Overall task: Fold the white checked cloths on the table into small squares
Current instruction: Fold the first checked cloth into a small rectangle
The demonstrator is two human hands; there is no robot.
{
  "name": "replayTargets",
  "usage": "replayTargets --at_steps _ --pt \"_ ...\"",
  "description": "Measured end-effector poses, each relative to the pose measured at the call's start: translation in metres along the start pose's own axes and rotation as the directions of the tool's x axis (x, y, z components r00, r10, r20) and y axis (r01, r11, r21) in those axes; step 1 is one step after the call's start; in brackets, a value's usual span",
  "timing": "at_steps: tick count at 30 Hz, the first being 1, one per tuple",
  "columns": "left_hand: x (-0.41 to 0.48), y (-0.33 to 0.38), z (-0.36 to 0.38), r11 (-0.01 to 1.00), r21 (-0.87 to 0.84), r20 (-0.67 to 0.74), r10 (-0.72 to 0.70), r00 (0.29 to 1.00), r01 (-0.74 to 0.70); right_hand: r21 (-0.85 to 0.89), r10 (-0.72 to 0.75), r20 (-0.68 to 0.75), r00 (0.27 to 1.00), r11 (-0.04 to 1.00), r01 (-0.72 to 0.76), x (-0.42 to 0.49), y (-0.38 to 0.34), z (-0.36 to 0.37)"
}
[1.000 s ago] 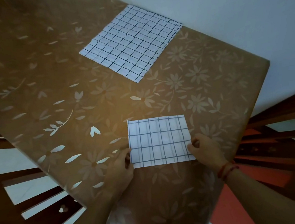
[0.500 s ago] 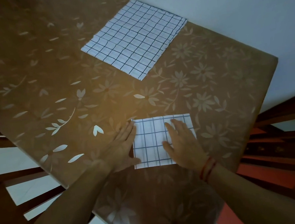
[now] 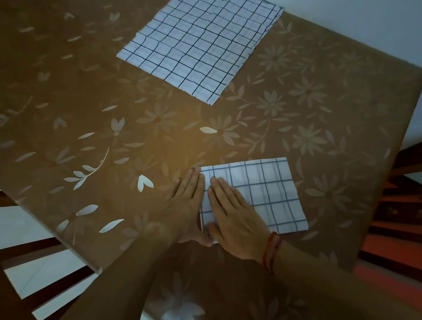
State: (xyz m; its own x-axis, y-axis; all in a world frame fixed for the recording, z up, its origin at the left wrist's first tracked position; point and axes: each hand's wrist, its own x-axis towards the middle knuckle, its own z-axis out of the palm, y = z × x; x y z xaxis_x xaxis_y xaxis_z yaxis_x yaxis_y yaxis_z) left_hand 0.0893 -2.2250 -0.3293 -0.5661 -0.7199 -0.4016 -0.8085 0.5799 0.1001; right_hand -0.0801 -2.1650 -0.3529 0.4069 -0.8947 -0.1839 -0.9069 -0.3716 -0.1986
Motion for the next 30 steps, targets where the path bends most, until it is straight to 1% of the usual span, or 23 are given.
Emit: replayTargets --at_steps 5,10,13,17,19,25,30 --pt "0.002 -0.001 -0.001 0.999 0.036 0.015 0.001 1.0 -0.001 0.004 0.028 -0.03 0.999 1.0 -0.028 -0.009 0.0 0.005" --pt "0.001 0.0 -0.002 1.0 0.014 0.044 -0.009 0.999 0.008 -0.032 0.03 -0.004 1.0 0.999 -0.031 -0.03 0.023 0.004" --pt "0.001 0.001 -0.005 1.0 0.015 0.046 -0.016 0.999 0.015 -0.037 0.087 0.017 0.996 0.996 -0.086 -0.052 0.047 0.002" --pt "0.001 0.002 -0.008 1.0 0.003 0.062 -0.02 0.998 0.02 -0.038 0.226 0.036 0.974 0.974 -0.224 -0.09 0.087 -0.002" --pt "0.0 0.004 -0.01 1.0 -0.005 0.061 -0.024 0.998 0.024 -0.048 0.259 0.037 0.965 0.965 -0.257 -0.1 0.096 -0.003" --pt "0.001 0.006 -0.014 0.999 0.021 0.064 -0.028 0.998 0.027 -0.028 0.264 0.03 0.964 0.964 -0.263 -0.1 0.094 -0.005" --pt "-0.002 0.009 -0.017 0.999 0.026 0.059 -0.036 0.998 0.034 0.047 0.254 0.056 0.966 0.965 -0.256 -0.098 0.094 -0.013"
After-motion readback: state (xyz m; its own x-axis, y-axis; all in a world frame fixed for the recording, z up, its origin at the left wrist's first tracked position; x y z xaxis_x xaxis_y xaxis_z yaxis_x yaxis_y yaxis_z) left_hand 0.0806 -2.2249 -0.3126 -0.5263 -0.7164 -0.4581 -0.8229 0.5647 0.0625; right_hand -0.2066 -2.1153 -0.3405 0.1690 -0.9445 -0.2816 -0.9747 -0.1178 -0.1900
